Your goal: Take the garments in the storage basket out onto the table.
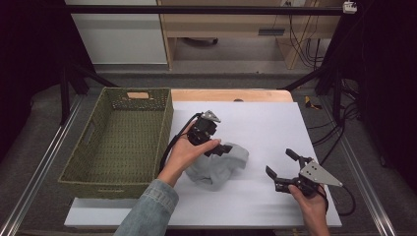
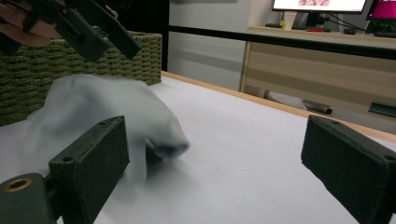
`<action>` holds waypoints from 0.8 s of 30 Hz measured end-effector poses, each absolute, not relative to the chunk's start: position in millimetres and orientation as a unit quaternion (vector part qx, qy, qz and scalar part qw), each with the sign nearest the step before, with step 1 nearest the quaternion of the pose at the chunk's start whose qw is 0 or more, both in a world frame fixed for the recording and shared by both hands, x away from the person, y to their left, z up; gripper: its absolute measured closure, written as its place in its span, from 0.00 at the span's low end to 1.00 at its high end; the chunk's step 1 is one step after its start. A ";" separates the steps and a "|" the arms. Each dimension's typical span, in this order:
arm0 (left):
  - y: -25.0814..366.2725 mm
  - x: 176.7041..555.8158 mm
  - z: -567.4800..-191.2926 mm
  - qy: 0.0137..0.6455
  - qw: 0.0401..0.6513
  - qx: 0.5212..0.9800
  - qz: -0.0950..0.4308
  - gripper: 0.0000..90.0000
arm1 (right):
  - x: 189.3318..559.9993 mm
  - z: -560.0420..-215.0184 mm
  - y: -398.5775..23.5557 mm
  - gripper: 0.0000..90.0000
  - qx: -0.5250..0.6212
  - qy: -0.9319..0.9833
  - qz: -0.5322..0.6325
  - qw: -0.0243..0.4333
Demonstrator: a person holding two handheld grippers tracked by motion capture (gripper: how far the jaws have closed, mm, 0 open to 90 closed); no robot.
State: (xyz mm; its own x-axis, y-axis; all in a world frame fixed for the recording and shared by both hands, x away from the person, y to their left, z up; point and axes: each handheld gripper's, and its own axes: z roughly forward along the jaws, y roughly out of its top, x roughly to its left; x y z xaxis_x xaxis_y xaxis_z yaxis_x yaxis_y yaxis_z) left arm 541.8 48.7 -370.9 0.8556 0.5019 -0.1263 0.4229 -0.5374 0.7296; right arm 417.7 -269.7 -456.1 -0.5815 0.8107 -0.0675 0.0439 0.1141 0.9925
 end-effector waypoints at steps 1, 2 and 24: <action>49.2 541.8 -370.6 0.266 0.403 0.874 0.050 0.09 | 417.7 -456.1 -269.9 0.09 0.319 0.670 0.584 0.327; 49.5 542.0 -370.6 0.267 0.402 0.875 0.051 0.08 | 417.9 -456.2 -269.9 0.08 0.319 0.670 0.584 0.327; 61.0 542.6 -372.1 0.289 0.427 0.853 0.079 0.06 | 418.1 -456.8 -272.6 0.08 0.323 0.669 0.585 0.327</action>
